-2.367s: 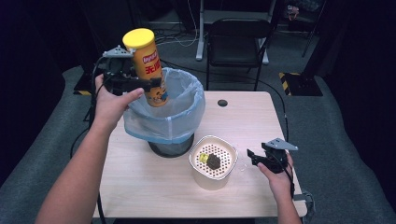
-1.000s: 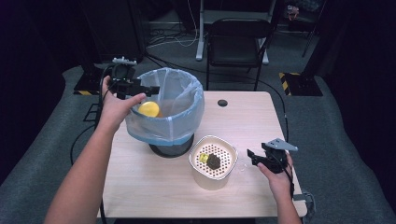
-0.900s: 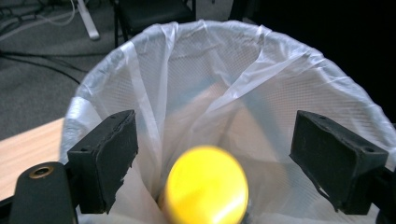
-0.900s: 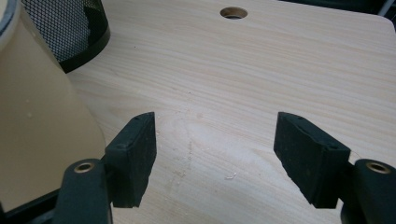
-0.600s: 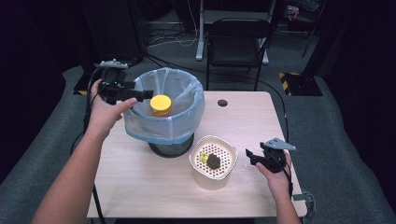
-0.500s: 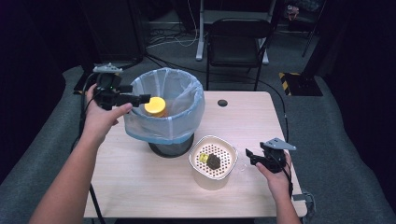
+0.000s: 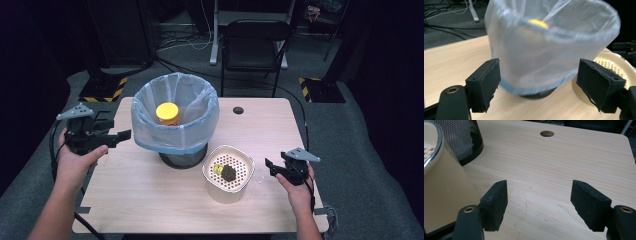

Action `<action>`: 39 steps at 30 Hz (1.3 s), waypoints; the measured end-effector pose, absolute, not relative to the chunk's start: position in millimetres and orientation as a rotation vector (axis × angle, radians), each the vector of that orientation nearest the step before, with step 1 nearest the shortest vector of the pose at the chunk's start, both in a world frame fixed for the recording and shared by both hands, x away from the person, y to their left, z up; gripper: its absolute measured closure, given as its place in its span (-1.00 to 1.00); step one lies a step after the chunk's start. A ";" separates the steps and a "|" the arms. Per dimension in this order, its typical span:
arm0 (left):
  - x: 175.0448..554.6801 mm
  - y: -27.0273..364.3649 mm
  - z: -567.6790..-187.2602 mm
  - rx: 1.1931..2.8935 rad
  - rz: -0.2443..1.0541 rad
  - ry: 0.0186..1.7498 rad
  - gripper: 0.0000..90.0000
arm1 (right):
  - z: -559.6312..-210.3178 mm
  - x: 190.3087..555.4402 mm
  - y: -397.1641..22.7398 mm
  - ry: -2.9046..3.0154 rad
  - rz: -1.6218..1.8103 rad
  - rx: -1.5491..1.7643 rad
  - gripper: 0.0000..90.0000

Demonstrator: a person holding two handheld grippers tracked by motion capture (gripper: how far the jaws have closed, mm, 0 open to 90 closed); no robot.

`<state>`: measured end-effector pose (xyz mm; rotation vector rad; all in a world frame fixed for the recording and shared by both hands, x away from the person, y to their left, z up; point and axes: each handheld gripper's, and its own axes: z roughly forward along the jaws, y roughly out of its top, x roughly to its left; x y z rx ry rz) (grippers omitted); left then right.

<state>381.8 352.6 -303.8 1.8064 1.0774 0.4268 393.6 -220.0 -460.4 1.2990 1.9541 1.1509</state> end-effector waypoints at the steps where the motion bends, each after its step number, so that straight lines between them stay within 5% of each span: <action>1: 379.9 356.1 -310.2 1.804 0.424 1.086 -0.58 | -460.5 393.7 -221.1 1.955 1.152 1.298 -0.34; 39: 371.3 366.1 -491.8 1.835 0.430 1.249 -0.51 | -475.6 397.5 -221.4 1.981 1.118 1.309 -0.34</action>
